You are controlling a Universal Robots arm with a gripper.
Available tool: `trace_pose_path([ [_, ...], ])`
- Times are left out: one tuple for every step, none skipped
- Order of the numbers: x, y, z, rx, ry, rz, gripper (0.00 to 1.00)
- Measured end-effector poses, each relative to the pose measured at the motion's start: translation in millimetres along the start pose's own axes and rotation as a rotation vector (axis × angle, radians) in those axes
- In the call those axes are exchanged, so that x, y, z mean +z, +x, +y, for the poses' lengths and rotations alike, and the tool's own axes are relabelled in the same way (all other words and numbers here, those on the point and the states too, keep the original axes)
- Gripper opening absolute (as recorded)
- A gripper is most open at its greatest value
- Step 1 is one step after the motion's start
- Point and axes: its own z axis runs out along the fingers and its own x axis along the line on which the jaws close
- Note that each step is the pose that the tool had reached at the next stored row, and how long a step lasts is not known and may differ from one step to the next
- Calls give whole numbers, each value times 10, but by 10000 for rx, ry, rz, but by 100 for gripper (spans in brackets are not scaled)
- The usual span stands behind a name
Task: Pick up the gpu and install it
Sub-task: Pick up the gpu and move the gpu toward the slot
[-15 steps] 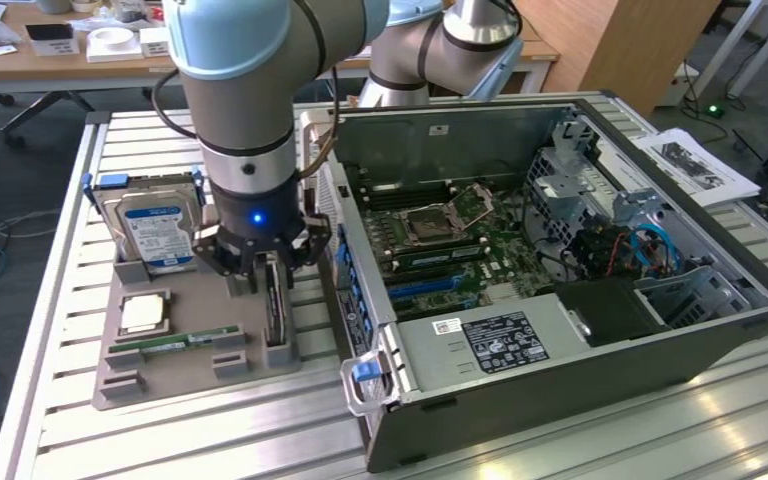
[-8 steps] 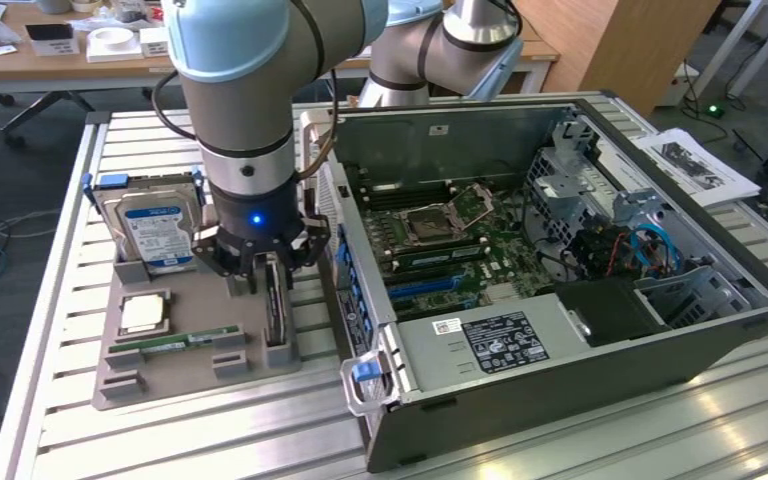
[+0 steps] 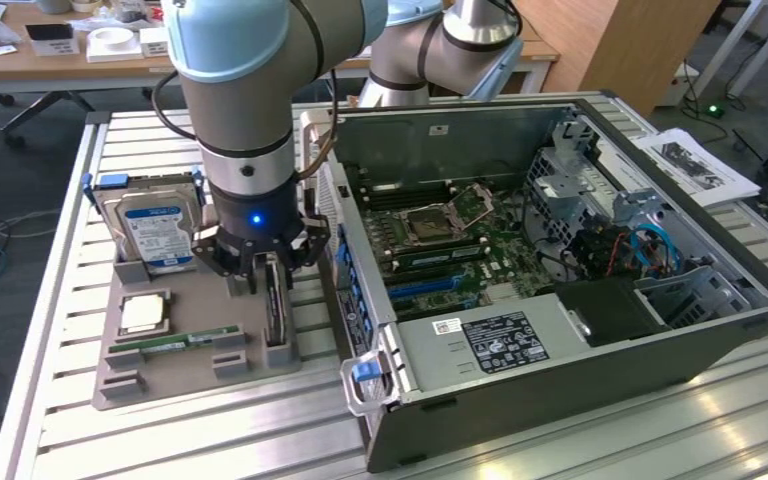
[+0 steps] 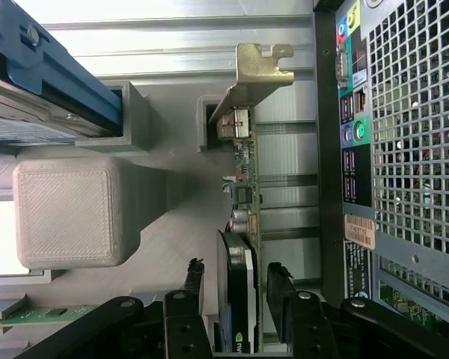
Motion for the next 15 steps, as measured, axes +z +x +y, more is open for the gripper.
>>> trace_pose_path([
  [2,0,0,0,-1,0,47],
  [7,0,0,0,-3,-2,47],
  [12,0,-1,-1,-3,-2,47],
  [17,0,-1,-1,-2,-1,47],
  [21,1,-1,0,0,0,47],
  [22,1,-2,-1,0,0,47],
  [22,1,-2,-1,1,1,47],
  [22,1,-2,-1,1,1,47],
  [24,1,-1,0,-1,-1,47],
  [24,1,-2,0,-1,-1,47],
  [24,1,-2,0,-1,-1,47],
  [24,0,-1,1,-2,-1,47],
  [25,-2,-2,1,-3,-2,47],
  [25,-6,-3,0,-3,-2,47],
  [24,-10,-3,0,-2,-2,47],
])
